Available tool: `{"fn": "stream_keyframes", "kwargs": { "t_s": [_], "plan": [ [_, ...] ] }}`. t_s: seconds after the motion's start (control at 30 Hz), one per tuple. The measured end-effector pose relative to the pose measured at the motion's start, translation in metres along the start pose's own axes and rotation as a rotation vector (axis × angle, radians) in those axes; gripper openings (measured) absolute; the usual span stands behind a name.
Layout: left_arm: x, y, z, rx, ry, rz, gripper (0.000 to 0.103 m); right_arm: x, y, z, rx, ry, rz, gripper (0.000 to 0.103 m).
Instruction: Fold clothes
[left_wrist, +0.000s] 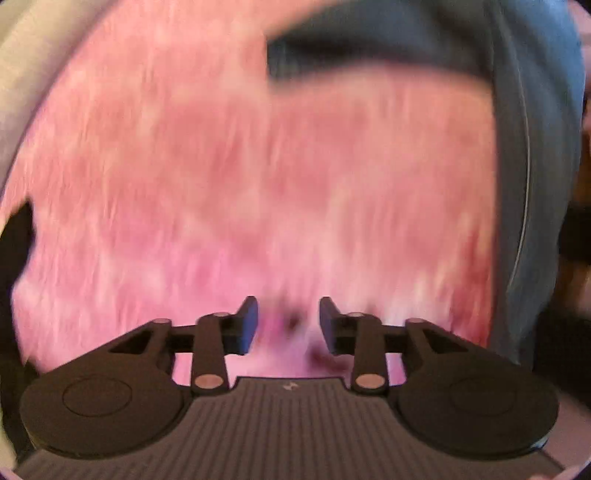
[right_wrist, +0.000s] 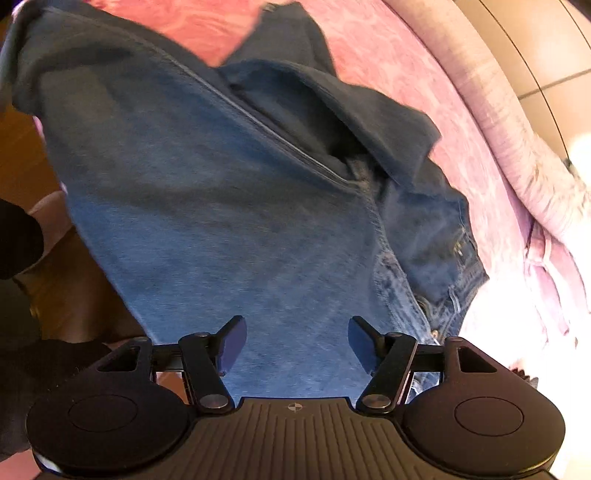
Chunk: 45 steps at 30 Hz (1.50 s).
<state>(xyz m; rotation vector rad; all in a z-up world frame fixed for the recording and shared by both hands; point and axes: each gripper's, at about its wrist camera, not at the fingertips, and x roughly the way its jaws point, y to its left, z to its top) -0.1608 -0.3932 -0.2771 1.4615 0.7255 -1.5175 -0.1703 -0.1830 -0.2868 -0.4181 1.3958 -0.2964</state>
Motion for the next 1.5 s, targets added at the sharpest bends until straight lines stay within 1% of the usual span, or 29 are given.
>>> {"fn": "stream_keyframes", "kwargs": {
  "t_s": [0.03,0.07,0.1,0.13,0.2,0.23,0.27,0.33,0.37,0.4,0.43,0.47,0.5,0.53,0.57,0.6,0.67,0.77,0.8,0.9,0.97,1.03,1.1,1.17,1.23,1.27,1.43,1.47,1.5],
  "plan": [
    [-0.001,-0.008,0.014,0.006,-0.066,-0.004,0.037,0.003,-0.006,0.004,0.011,0.010,0.000,0.065],
    [0.000,-0.016,0.028,0.022,-0.127,-0.002,0.043,0.006,-0.012,0.008,0.026,0.017,0.000,0.065],
    [0.003,-0.027,0.042,0.065,-0.176,0.017,0.051,0.008,-0.018,0.014,0.044,0.019,-0.003,0.066],
    [0.006,-0.038,0.057,0.115,-0.224,0.037,0.054,0.009,-0.023,0.020,0.059,0.017,-0.010,0.066],
    [0.016,-0.064,0.082,0.268,-0.308,0.091,0.062,0.012,-0.034,0.033,0.073,0.001,-0.021,0.067],
    [0.022,-0.076,0.092,0.355,-0.343,0.124,0.063,0.013,-0.040,0.041,0.075,-0.012,-0.023,0.068],
    [0.026,-0.083,0.100,0.417,-0.362,0.153,0.064,0.015,-0.045,0.047,0.076,-0.029,-0.019,0.070],
    [0.019,-0.074,0.104,0.358,-0.353,0.125,0.064,0.022,-0.056,0.061,0.060,-0.075,-0.012,0.073],
    [0.015,-0.070,0.106,0.328,-0.349,0.110,0.067,0.028,-0.058,0.068,0.028,-0.103,-0.016,0.075],
    [0.011,-0.065,0.108,0.299,-0.345,0.096,0.066,0.037,-0.060,0.074,-0.020,-0.132,-0.012,0.075],
    [0.007,-0.061,0.109,0.269,-0.340,0.082,0.065,0.046,-0.062,0.080,-0.067,-0.153,0.005,0.076],
    [0.003,-0.056,0.111,0.239,-0.336,0.068,0.053,0.056,-0.063,0.085,-0.113,-0.175,0.022,0.076],
    [0.000,-0.052,0.113,0.210,-0.332,0.053,0.035,0.066,-0.065,0.090,-0.159,-0.196,0.039,0.076],
    [-0.004,-0.047,0.115,0.180,-0.327,0.039,0.028,0.076,-0.067,0.095,-0.206,-0.217,0.056,0.076],
    [-0.008,-0.043,0.117,0.151,-0.322,0.025,0.015,0.082,-0.073,0.101,-0.230,-0.241,0.081,0.076],
    [-0.012,-0.038,0.118,0.121,-0.318,0.011,0.011,0.084,-0.082,0.109,-0.220,-0.270,0.119,0.075],
    [-0.019,-0.029,0.122,0.062,-0.308,-0.018,0.010,0.086,-0.105,0.125,-0.185,-0.328,0.179,0.075],
    [-0.031,-0.015,0.127,-0.027,-0.294,-0.060,0.010,0.081,-0.157,0.152,-0.045,-0.425,0.189,0.074],
    [-0.035,-0.007,0.127,-0.081,-0.286,-0.076,0.009,0.079,-0.174,0.161,0.002,-0.457,0.192,0.074],
    [-0.048,0.051,0.104,-0.442,-0.234,-0.132,0.009,0.087,-0.219,0.192,0.125,-0.495,0.211,0.074],
    [-0.048,0.093,0.085,-0.689,-0.198,-0.142,0.012,0.098,-0.238,0.212,0.169,-0.510,0.222,0.075],
    [-0.037,0.127,0.065,-0.901,-0.148,-0.174,0.018,0.112,-0.250,0.228,0.199,-0.517,0.265,0.075],
    [-0.027,0.139,0.052,-0.993,-0.108,-0.166,0.037,0.123,-0.259,0.242,0.236,-0.516,0.325,0.075],
    [-0.020,0.137,0.052,-0.948,-0.100,-0.116,0.047,0.128,-0.263,0.248,0.307,-0.488,0.398,0.075],
    [-0.014,0.132,0.053,-0.890,-0.091,-0.065,0.050,0.129,-0.264,0.243,0.366,-0.472,0.445,0.075],
    [-0.010,0.123,0.053,-0.818,-0.082,-0.035,0.054,0.128,-0.262,0.238,0.384,-0.463,0.453,0.075],
    [0.011,0.078,0.057,-0.457,-0.037,0.109,0.054,0.123,-0.241,0.214,0.401,-0.399,0.436,0.075],
    [0.015,0.069,0.057,-0.385,-0.028,0.137,0.053,0.121,-0.237,0.208,0.406,-0.389,0.434,0.075],
    [0.019,0.060,0.058,-0.312,-0.019,0.165,0.049,0.118,-0.235,0.203,0.409,-0.383,0.422,0.075]
  ]
}}
